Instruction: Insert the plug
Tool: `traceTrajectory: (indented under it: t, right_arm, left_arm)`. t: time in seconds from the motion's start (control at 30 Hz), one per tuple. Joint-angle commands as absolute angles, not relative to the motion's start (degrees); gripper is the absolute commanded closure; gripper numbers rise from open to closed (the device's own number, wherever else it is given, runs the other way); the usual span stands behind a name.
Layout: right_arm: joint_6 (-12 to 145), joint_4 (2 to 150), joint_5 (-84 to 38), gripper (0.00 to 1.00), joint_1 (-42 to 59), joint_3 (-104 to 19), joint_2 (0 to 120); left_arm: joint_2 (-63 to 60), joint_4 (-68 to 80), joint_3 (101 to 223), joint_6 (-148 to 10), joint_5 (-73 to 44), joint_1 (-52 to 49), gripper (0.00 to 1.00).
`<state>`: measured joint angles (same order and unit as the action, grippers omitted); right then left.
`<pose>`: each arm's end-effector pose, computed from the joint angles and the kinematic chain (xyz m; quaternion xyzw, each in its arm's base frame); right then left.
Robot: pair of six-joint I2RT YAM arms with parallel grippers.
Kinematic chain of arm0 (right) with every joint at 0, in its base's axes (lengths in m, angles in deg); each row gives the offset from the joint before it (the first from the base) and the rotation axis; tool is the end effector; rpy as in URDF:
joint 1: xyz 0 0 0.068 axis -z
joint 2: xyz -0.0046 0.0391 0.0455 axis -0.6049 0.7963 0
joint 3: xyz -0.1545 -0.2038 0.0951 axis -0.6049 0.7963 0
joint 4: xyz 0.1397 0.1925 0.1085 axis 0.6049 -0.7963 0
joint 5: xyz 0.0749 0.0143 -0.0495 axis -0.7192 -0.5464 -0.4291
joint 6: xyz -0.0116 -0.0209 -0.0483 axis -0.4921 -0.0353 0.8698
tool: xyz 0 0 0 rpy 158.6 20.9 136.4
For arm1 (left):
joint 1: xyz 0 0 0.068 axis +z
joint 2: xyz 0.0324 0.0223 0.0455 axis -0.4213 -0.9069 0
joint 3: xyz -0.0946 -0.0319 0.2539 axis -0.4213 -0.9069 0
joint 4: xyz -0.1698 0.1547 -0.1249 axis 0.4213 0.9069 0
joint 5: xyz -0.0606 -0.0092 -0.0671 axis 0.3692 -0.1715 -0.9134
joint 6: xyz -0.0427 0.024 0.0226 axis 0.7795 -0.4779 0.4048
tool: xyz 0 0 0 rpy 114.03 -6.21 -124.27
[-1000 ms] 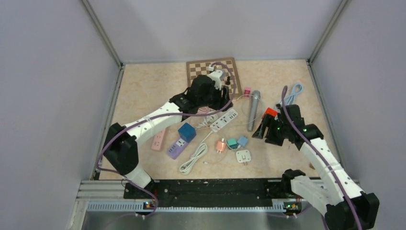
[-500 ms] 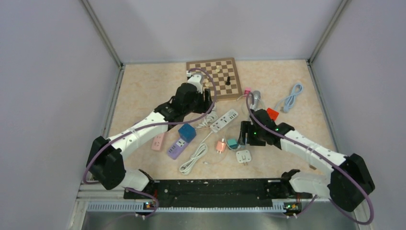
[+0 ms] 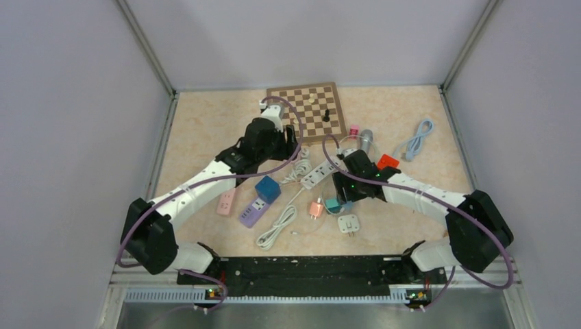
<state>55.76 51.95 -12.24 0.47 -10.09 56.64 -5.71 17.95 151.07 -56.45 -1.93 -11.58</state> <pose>0.2059 0.1511 0.1868 -0.1532 0.9514 0.0956 0.2494 0.2593 -0.1887 0.2991 0.0748 0.8561 -0.2309 0.4563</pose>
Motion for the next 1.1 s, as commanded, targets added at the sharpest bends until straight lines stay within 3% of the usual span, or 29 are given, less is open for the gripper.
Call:
traceTrajectory:
  t: [0.0,0.17,0.37,0.43,0.57,0.63,0.93,1.07]
  right_arm:
    - [62.5,54.4,-14.1,0.40,-0.2,-13.0,61.1]
    - [63.6,51.9,-17.4,0.51,-0.2,-14.5,64.7]
    - [63.6,50.1,-16.8,0.53,-0.1,-15.5,65.2]
    - [63.1,48.7,-15.9,0.47,-0.1,-16.8,65.5]
    - [60.6,45.7,-12.5,0.23,-0.2,-20.6,64.2]
    - [57.3,44.6,-12.1,0.17,-0.2,-22.5,63.1]
    - [40.1,39.5,-13.0,0.30,-1.4,-22.6,64.8]
    - [40.2,38.3,-12.6,0.29,-1.6,-21.6,63.2]
  left_arm:
    - [-3.1,14.4,149.9,-56.9,-2.6,-10.3,0.33]
    - [-2.5,14.2,148.9,-56.9,-3.4,-9.1,0.33]
    - [-2.1,13.7,148.3,-56.7,-4.1,-8.1,0.33]
    - [-2.2,13.6,148.3,-56.7,-4.3,-7.9,0.33]
    - [-2.2,13.1,148.2,-56.6,-4.6,-7.6,0.33]
    - [-2.3,13.0,148.1,-56.6,-4.8,-7.6,0.33]
    - [-1.6,12.2,146.7,-56.4,-5.1,-7.1,0.33]
    - [-1.2,12.1,146.0,-56.5,-5.3,-7.0,0.33]
